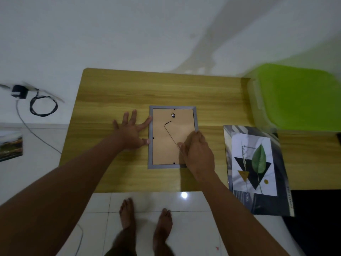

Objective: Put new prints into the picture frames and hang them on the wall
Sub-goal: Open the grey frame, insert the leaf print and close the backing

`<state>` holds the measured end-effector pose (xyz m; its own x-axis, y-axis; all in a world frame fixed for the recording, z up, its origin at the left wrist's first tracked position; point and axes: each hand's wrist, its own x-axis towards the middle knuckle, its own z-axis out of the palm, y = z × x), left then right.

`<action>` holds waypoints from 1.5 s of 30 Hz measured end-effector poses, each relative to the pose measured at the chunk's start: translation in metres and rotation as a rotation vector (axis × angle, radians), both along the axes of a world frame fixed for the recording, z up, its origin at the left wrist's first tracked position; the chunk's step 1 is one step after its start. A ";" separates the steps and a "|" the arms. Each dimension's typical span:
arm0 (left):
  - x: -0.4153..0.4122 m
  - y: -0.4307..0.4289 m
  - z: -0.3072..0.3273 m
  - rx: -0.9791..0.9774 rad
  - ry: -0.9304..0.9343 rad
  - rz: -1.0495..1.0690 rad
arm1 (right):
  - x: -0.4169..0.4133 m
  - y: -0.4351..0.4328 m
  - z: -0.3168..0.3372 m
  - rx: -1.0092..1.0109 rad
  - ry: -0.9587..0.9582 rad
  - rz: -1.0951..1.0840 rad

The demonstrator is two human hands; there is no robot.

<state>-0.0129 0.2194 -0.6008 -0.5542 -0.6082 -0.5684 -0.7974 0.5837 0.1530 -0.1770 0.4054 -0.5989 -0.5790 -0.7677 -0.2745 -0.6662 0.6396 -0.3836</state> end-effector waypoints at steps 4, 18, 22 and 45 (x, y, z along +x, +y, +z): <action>0.000 0.000 0.000 0.009 0.001 0.008 | 0.001 -0.002 0.004 0.038 0.055 0.065; 0.000 0.051 0.001 -0.277 0.400 0.125 | -0.022 -0.013 0.011 -0.009 -0.155 -0.132; -0.010 0.062 0.003 -0.110 0.554 0.297 | -0.028 -0.012 0.008 -0.075 -0.263 -0.202; -0.005 0.071 0.177 0.640 1.115 0.623 | -0.023 -0.014 0.166 -0.504 -0.532 -0.345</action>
<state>-0.0184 0.2901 -0.4237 -0.6284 -0.7236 -0.2854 -0.1833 -0.2188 0.9584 -0.1999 0.3915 -0.4332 -0.6950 -0.6748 -0.2482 -0.1104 0.4413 -0.8905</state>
